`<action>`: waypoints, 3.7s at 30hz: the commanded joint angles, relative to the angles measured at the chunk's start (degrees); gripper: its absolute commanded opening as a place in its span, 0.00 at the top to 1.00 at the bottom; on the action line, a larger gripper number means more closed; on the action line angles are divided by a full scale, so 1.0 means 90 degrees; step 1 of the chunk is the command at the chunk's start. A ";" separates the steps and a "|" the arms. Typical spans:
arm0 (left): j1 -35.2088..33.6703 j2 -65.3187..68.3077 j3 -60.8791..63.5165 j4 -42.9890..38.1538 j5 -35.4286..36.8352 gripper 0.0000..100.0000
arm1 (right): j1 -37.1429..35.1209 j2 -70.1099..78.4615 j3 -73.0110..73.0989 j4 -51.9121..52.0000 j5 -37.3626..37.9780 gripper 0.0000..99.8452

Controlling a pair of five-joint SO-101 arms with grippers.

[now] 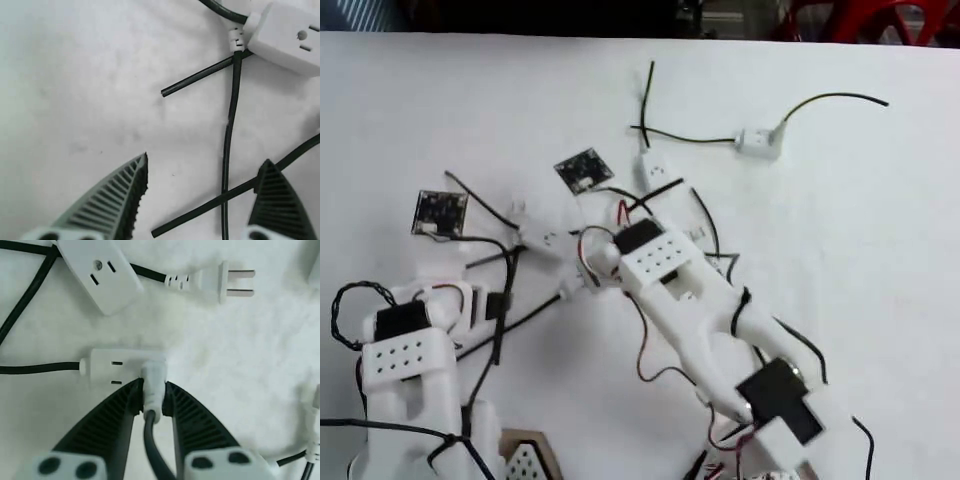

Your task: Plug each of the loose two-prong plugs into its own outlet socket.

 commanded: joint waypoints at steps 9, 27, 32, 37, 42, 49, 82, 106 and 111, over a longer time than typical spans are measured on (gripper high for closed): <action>-0.0083 -0.0181 -0.0010 -0.0137 0.0049 0.67 | -0.0298 0.0943 -0.0498 0.0298 0.0000 0.98; -0.0083 -0.0181 -0.0010 -0.0127 0.0059 0.66 | 0.1763 -0.1001 -0.2374 0.0269 0.0020 0.98; -0.0083 -0.0181 -0.0010 -0.0127 0.0059 0.66 | 0.2164 -0.0122 -0.3263 -0.0317 0.0020 0.98; -0.0083 -0.0181 -0.0010 -0.0127 0.0059 0.66 | 0.2320 0.1402 -0.4435 -0.0571 0.0020 0.98; -0.0083 -0.0181 -0.0010 -0.0127 0.0059 0.66 | 0.2134 0.2437 -0.5988 0.0132 0.0010 0.91; -0.0083 -0.0181 0.0000 -0.0127 0.0059 0.66 | 0.2046 0.2877 -0.7521 0.1978 0.0000 0.83; -0.0083 -0.0181 0.0088 -0.0137 0.0039 0.66 | 0.1919 0.5563 -0.7560 0.1392 0.0020 0.74; -0.0083 -0.0181 0.0254 -0.0527 0.0059 0.66 | 0.2281 0.3238 -0.7560 0.3648 0.1006 0.98; -0.0083 -0.0181 0.0254 -0.0518 0.0059 0.66 | 0.2212 0.2476 -0.7551 0.4352 0.1016 0.98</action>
